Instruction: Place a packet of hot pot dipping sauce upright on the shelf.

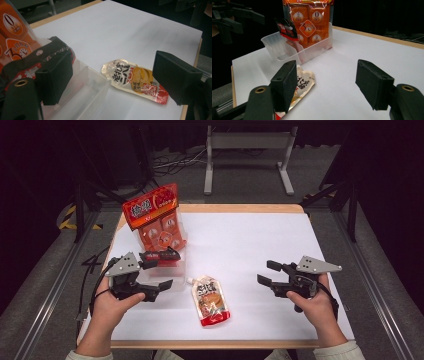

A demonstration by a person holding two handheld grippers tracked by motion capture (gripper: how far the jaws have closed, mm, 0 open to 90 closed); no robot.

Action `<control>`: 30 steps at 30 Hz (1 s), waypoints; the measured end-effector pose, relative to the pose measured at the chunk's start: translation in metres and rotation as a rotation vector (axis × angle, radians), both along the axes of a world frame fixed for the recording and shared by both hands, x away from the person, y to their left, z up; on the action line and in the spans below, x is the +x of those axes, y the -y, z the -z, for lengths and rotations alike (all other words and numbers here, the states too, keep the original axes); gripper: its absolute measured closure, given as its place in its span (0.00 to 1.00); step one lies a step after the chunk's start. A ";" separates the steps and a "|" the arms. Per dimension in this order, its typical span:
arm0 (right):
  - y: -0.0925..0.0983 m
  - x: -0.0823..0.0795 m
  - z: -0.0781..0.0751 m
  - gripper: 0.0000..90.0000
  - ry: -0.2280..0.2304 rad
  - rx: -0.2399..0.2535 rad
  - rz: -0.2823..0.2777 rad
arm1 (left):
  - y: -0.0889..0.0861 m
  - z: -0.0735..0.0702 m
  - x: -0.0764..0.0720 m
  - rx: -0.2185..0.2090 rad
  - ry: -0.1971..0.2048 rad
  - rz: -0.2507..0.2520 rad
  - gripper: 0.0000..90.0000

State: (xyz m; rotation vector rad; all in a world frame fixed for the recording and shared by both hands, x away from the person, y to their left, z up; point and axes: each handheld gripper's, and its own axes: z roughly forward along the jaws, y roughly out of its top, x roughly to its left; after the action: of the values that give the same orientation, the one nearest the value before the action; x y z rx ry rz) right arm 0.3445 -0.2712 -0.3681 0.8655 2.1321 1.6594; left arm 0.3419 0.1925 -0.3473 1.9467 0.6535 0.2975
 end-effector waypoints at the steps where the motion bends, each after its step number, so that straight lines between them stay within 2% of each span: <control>1: -0.001 0.001 0.000 0.37 0.001 0.001 0.001 | 0.000 0.001 -0.001 0.000 -0.006 -0.001 0.20; 5: -0.008 0.004 -0.003 0.34 0.014 -0.001 -0.009 | -0.003 0.002 -0.006 -0.010 -0.014 -0.010 0.19; 10: -0.021 0.011 -0.002 0.33 -0.004 -0.013 -0.038 | -0.005 0.005 -0.012 0.039 -0.028 -0.025 0.19; 15: -0.036 0.020 0.003 0.31 -0.021 -0.038 -0.065 | -0.007 0.009 -0.017 0.052 -0.049 -0.033 0.18; 25: -0.064 0.040 0.017 0.30 -0.052 -0.095 -0.102 | -0.009 0.017 -0.026 0.094 -0.086 -0.002 0.15; 30: -0.080 0.050 0.027 0.30 -0.090 -0.128 -0.119 | -0.009 0.019 -0.027 0.106 -0.104 0.007 0.14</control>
State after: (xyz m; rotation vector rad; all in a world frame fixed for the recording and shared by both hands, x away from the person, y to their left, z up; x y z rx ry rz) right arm 0.3945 -0.1911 -0.3951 0.8035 2.3646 1.5443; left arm 0.3144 0.2012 -0.3668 2.0765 0.7112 0.2315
